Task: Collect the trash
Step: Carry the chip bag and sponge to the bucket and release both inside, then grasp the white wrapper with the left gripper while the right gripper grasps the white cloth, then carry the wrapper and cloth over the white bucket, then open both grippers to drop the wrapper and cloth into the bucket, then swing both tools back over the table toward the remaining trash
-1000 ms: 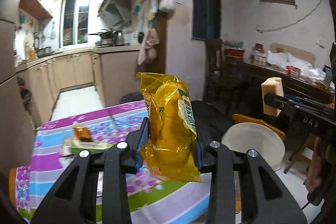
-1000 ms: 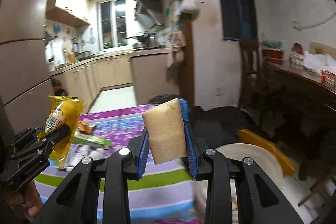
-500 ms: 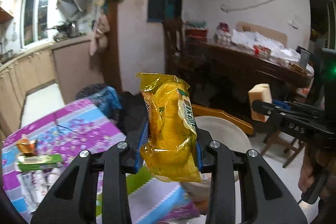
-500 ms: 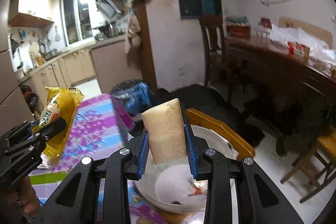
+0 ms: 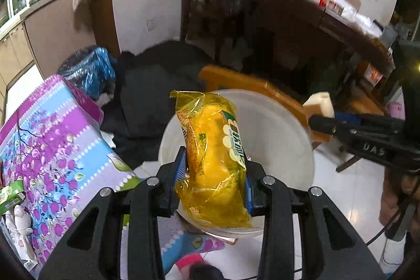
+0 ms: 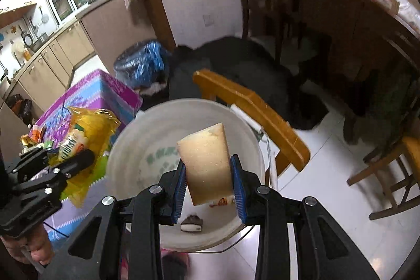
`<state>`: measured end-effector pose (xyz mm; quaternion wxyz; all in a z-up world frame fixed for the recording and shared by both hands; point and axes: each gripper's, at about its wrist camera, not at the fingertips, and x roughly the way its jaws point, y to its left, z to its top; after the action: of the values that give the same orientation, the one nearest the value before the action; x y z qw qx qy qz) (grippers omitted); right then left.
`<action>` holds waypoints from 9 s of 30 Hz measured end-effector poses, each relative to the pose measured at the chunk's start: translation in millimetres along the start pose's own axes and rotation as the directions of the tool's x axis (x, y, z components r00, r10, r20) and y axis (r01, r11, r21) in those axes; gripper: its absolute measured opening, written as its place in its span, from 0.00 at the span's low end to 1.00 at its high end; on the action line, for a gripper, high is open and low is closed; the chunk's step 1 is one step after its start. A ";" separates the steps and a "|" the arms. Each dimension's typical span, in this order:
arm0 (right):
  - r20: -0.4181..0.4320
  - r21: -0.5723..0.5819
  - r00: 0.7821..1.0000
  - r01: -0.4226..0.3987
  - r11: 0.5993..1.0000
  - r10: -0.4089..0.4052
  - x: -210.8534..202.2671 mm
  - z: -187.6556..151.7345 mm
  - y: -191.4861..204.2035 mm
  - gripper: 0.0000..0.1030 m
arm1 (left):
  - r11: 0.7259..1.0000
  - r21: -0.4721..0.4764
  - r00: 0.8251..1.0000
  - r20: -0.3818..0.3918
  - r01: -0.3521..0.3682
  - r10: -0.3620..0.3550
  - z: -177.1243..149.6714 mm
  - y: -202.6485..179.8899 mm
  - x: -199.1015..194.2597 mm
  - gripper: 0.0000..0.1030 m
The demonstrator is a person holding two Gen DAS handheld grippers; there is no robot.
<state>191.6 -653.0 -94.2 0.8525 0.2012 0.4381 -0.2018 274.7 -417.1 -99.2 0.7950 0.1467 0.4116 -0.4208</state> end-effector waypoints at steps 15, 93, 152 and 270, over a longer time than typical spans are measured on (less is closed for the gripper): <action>-0.038 -0.007 0.999 -0.017 1.000 0.016 27.8 -22.4 10.1 0.32 | 1.000 -0.012 0.998 -0.065 -0.010 0.009 -1.7 2.1 26.2 0.34; -0.180 -0.192 0.811 -0.584 0.789 0.557 97.6 -111.6 445.2 0.55 | 0.662 -0.587 0.861 -0.132 -0.467 0.491 -249.6 381.3 -153.2 0.37; 0.602 -0.399 0.719 -0.106 0.911 0.347 -144.8 -174.5 338.9 0.35 | 0.810 -0.473 0.595 0.557 -0.346 0.580 -198.1 145.8 -272.2 0.30; 0.114 -0.297 0.895 -0.384 0.874 0.432 -5.9 -130.2 242.1 0.81 | 0.809 -0.485 0.898 0.097 -0.334 0.429 -171.1 292.6 -181.9 0.59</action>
<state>227.8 -381.6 -118.8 0.9305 0.1538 0.3314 0.0269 359.1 -41.8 -96.6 0.9126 -0.0075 0.3779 -0.1558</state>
